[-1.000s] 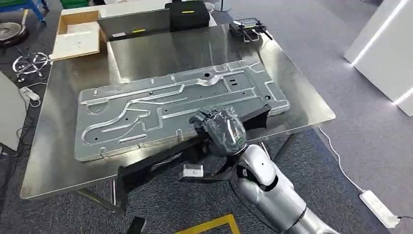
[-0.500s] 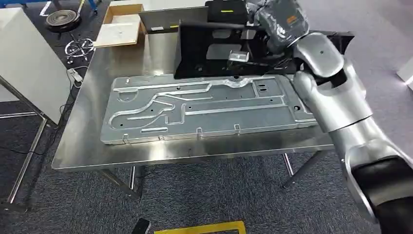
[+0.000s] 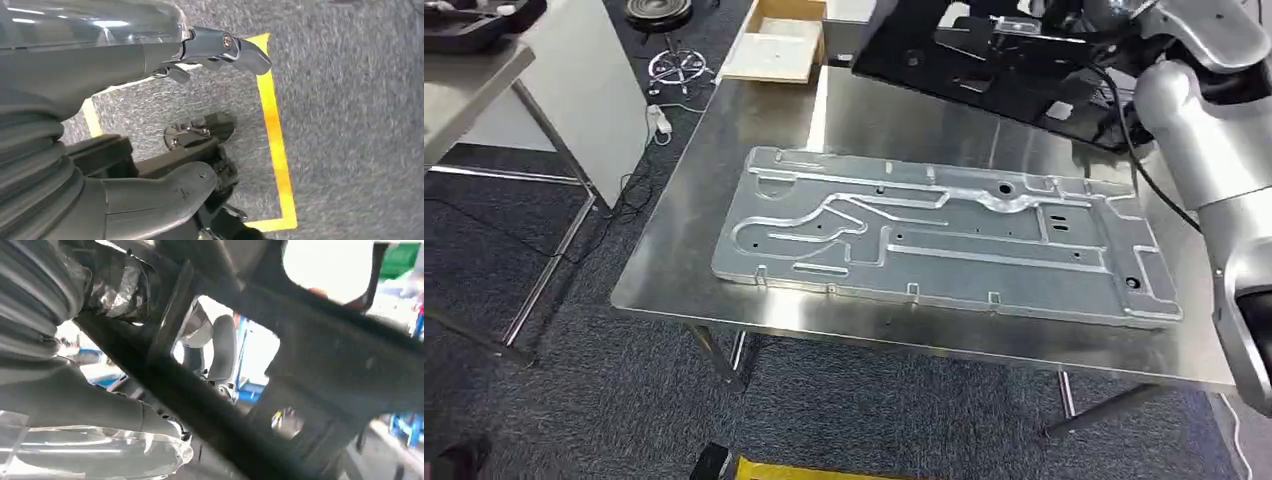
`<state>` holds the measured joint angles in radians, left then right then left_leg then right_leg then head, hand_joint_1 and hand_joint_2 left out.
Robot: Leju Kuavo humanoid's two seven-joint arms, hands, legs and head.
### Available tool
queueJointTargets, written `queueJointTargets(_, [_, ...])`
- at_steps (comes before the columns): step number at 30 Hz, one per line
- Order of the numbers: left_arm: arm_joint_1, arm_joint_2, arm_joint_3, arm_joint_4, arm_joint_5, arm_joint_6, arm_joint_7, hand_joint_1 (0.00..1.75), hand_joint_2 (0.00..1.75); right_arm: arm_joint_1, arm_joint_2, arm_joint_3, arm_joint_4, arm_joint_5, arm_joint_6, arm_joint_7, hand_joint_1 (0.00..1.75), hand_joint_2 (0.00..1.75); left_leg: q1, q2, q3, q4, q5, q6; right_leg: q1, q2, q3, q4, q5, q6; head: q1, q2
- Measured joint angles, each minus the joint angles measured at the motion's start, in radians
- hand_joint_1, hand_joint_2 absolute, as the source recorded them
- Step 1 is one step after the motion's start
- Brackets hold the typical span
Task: Take the parts from the cabinet and place them on the table.
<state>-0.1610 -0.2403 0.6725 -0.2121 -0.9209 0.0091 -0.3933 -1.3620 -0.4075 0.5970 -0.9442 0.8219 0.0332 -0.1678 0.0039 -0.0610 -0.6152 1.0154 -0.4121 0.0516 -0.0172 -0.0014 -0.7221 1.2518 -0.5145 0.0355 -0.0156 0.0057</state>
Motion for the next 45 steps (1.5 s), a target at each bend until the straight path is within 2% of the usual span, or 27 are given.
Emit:
queueJointTargets(2, [0.001, -0.003, -0.003, 0.000, -0.002, -0.007, -0.006, 0.00, 1.75, 0.029, -0.025, -0.001, 0.030, -0.033, -0.045, -0.008, 1.75, 1.75, -0.001, -0.014, 0.005, 0.010, -0.014, -0.006, -0.002, 0.002, 0.060, -0.178, 0.114, -0.003, 0.000, 0.000])
queueJointTargets(7, [0.001, -0.003, -0.004, 0.000, -0.003, -0.007, -0.007, 0.00, 1.75, 0.039, -0.028, -0.002, 0.035, -0.034, -0.060, -0.008, 1.75, 1.75, -0.001, -0.014, 0.004, 0.012, -0.016, -0.008, -0.002, 0.003, 0.063, -0.195, 0.110, -0.004, 0.000, 0.000])
queueJointTargets(9, [-0.003, -0.004, -0.010, 0.000, -0.004, -0.006, -0.012, 0.00, 1.75, 0.099, -0.036, -0.006, 0.076, -0.022, -0.168, -0.010, 1.75, 1.75, -0.005, -0.020, 0.000, 0.016, -0.019, -0.018, 0.006, 0.011, 0.077, -0.213, 0.097, -0.013, -0.001, 0.000])
queueJointTargets(10, [-0.008, -0.003, -0.016, 0.000, -0.012, 0.011, -0.017, 0.00, 1.75, 0.216, -0.032, -0.009, 0.158, 0.023, -0.281, -0.024, 1.75, 1.75, -0.006, -0.004, 0.000, 0.019, -0.033, -0.033, -0.002, 0.008, 0.084, -0.223, 0.099, -0.031, 0.000, 0.000])
queueJointTargets(12, [-0.014, -0.003, -0.020, 0.000, -0.014, 0.014, -0.021, 0.00, 1.75, 0.261, -0.025, -0.015, 0.205, 0.043, -0.330, -0.025, 1.75, 1.75, -0.007, 0.041, -0.042, 0.117, -0.090, -0.044, -0.002, 0.005, 0.089, -0.224, 0.095, -0.044, -0.001, 0.000])
queueJointTargets(14, [-0.018, -0.003, -0.023, 0.000, -0.014, 0.016, -0.023, 0.00, 1.75, 0.302, -0.021, -0.021, 0.248, 0.056, -0.357, -0.025, 1.75, 1.75, -0.001, 0.051, -0.124, 0.277, -0.156, -0.050, 0.000, -0.002, 0.090, -0.223, 0.093, -0.047, -0.001, 0.000])
queueJointTargets(15, [-0.018, -0.003, -0.023, 0.000, -0.014, 0.020, -0.024, 0.00, 1.75, 0.319, -0.019, -0.023, 0.264, 0.063, -0.359, -0.025, 1.75, 1.75, 0.000, 0.053, -0.149, 0.320, -0.162, -0.053, 0.000, -0.006, 0.090, -0.223, 0.092, -0.047, -0.001, 0.000])
queueJointTargets(16, [-0.017, -0.003, -0.023, 0.000, -0.015, 0.024, -0.025, 0.00, 1.75, 0.333, -0.016, -0.026, 0.279, 0.070, -0.360, -0.021, 1.75, 1.75, 0.000, 0.054, -0.149, 0.313, -0.145, -0.053, 0.001, -0.008, 0.090, -0.223, 0.092, -0.047, -0.001, 0.000])
queueJointTargets(18, [-0.018, -0.002, -0.024, 0.000, -0.014, 0.034, -0.034, 0.00, 1.75, 0.347, -0.014, -0.036, 0.306, 0.089, -0.367, -0.019, 1.75, 1.75, 0.000, 0.054, -0.085, 0.176, -0.064, -0.045, 0.001, -0.010, 0.091, -0.221, 0.089, -0.043, -0.001, 0.000])
queueJointTargets(19, [-0.018, -0.002, -0.024, 0.000, -0.014, 0.039, -0.044, 0.00, 1.75, 0.348, -0.014, -0.044, 0.317, 0.099, -0.371, -0.024, 1.75, 1.75, -0.001, 0.055, -0.033, 0.076, -0.019, -0.037, 0.002, -0.011, 0.094, -0.220, 0.088, -0.041, -0.001, 0.000])
queueJointTargets(20, [-0.019, 0.000, -0.024, 0.000, -0.014, 0.041, -0.051, 0.00, 1.75, 0.352, -0.014, -0.052, 0.327, 0.101, -0.371, -0.034, 1.75, 1.75, -0.006, 0.059, -0.003, 0.013, -0.021, -0.025, 0.002, -0.013, 0.095, -0.221, 0.087, -0.039, 0.000, 0.000])
queueJointTargets(21, [-0.020, 0.002, -0.025, 0.000, -0.014, 0.042, -0.055, 0.00, 1.75, 0.351, -0.016, -0.060, 0.337, 0.102, -0.367, -0.049, 1.75, 1.75, -0.009, 0.060, 0.002, 0.006, -0.017, -0.023, 0.008, -0.013, 0.094, -0.221, 0.087, -0.033, -0.001, 0.000])
queueJointTargets(24, [-0.017, 0.004, -0.027, 0.000, -0.013, 0.042, -0.059, 0.00, 1.75, 0.344, -0.016, -0.076, 0.350, 0.117, -0.330, -0.089, 1.75, 1.75, -0.014, 0.058, 0.005, 0.004, -0.017, -0.017, 0.001, -0.014, 0.101, -0.231, 0.091, -0.016, -0.001, 0.000])
queueJointTargets(25, [-0.017, 0.004, -0.029, 0.000, -0.012, 0.040, -0.061, 0.00, 1.75, 0.343, -0.019, -0.077, 0.351, 0.135, -0.332, -0.093, 1.75, 1.75, 0.001, 0.059, 0.018, -0.017, -0.005, -0.007, 0.004, -0.012, 0.102, -0.230, 0.086, -0.010, -0.001, 0.000])
queueJointTargets(26, [-0.019, 0.004, -0.030, 0.000, -0.012, 0.039, -0.064, 0.00, 1.75, 0.340, -0.022, -0.077, 0.352, 0.159, -0.341, -0.089, 1.75, 1.75, -0.001, 0.059, 0.020, -0.024, 0.000, -0.003, 0.002, -0.009, 0.096, -0.211, 0.069, -0.009, 0.000, 0.000])
queueJointTargets(28, [-0.022, 0.003, -0.033, 0.000, -0.011, 0.034, -0.066, 0.00, 1.75, 0.333, -0.032, -0.072, 0.352, 0.280, -0.466, 0.005, 1.75, 1.75, -0.001, 0.058, 0.017, -0.024, 0.003, 0.003, 0.001, -0.007, 0.033, -0.075, -0.012, -0.005, 0.000, 0.000])
queueJointTargets(30, [-0.018, 0.002, -0.034, 0.000, -0.012, 0.034, -0.065, 0.00, 1.75, 0.332, -0.038, -0.070, 0.350, 0.401, -0.634, 0.115, 1.75, 1.75, -0.002, 0.056, 0.016, -0.022, 0.002, 0.004, 0.000, -0.004, -0.030, 0.058, -0.061, 0.001, 0.000, 0.000])
queueJointTargets(31, [-0.016, 0.002, -0.037, 0.000, -0.013, 0.032, -0.065, 0.00, 1.75, 0.329, -0.045, -0.070, 0.335, 0.480, -0.688, 0.164, 1.75, 1.75, -0.001, 0.055, 0.016, -0.020, 0.000, 0.003, -0.003, -0.003, -0.037, 0.070, -0.050, 0.004, 0.000, 0.000])
queueJointTargets(32, [-0.016, -0.001, -0.040, 0.000, -0.013, 0.030, -0.064, 0.00, 1.75, 0.321, -0.055, -0.071, 0.314, 0.542, -0.708, 0.184, 1.75, 1.75, 0.001, 0.054, 0.016, -0.015, -0.003, 0.001, -0.009, -0.004, -0.021, 0.031, -0.016, 0.008, 0.000, 0.000])
queueJointTargets(34, [-0.017, -0.003, -0.045, 0.000, -0.014, 0.025, -0.064, 0.00, 1.75, 0.287, -0.077, -0.079, 0.263, 0.611, -0.717, 0.169, 1.75, 1.75, 0.005, 0.051, 0.014, 0.003, -0.015, -0.009, -0.020, -0.004, 0.061, -0.134, 0.073, 0.018, 0.000, 0.000])
queueJointTargets(35, [-0.016, -0.003, -0.047, 0.000, -0.014, 0.023, -0.064, 0.00, 1.75, 0.261, -0.087, -0.085, 0.242, 0.622, -0.713, 0.155, 1.75, 1.75, 0.003, 0.051, 0.008, 0.016, -0.023, -0.019, -0.026, -0.002, 0.088, -0.198, 0.078, 0.025, 0.000, 0.000])
queueJointTargets(36, [-0.018, -0.002, -0.047, 0.000, -0.014, 0.023, -0.064, 0.00, 1.75, 0.229, -0.091, -0.090, 0.224, 0.625, -0.707, 0.143, 1.75, 1.75, -0.004, 0.048, -0.001, 0.029, -0.028, -0.026, -0.015, 0.006, 0.089, -0.200, 0.071, 0.016, 0.001, 0.000])
queueJointTargets(37, [-0.017, -0.002, -0.048, 0.000, -0.014, 0.023, -0.065, 0.00, 1.75, 0.205, -0.101, -0.097, 0.204, 0.629, -0.696, 0.136, 1.75, 1.75, -0.004, 0.048, -0.003, 0.026, -0.028, -0.028, -0.019, 0.006, 0.086, -0.195, 0.071, 0.004, -0.001, 0.000])
queueJointTargets(39, [-0.013, -0.001, -0.048, 0.000, -0.014, 0.022, -0.064, 0.00, 1.75, 0.181, -0.109, -0.103, 0.178, 0.633, -0.694, 0.131, 1.75, 1.75, -0.001, 0.046, 0.000, 0.024, -0.026, -0.033, -0.012, 0.006, 0.084, -0.194, 0.071, -0.007, -0.001, 0.000])
queueJointTargets(41, [-0.013, -0.001, -0.049, 0.000, -0.014, 0.022, -0.065, 0.00, 1.75, 0.166, -0.112, -0.104, 0.156, 0.636, -0.695, 0.127, 1.75, 1.75, 0.002, 0.049, -0.008, 0.046, -0.047, -0.044, -0.017, 0.003, 0.090, -0.200, 0.073, -0.024, 0.000, 0.000])
queueJointTargets(42, [-0.014, -0.001, -0.049, 0.000, -0.014, 0.022, -0.065, 0.00, 1.75, 0.163, -0.112, -0.106, 0.149, 0.636, -0.699, 0.127, 1.75, 1.75, 0.002, 0.055, -0.027, 0.092, -0.077, -0.049, -0.017, 0.002, 0.090, -0.201, 0.073, -0.029, -0.001, 0.000])
queueJointTargets(45, [-0.013, -0.001, -0.050, 0.000, -0.011, 0.013, -0.066, 0.00, 1.75, 0.149, -0.112, -0.109, 0.132, 0.639, -0.695, 0.127, 1.75, 1.75, 0.004, 0.055, -0.135, 0.318, -0.172, -0.055, -0.009, 0.001, 0.089, -0.199, 0.072, -0.034, -0.001, 0.000])
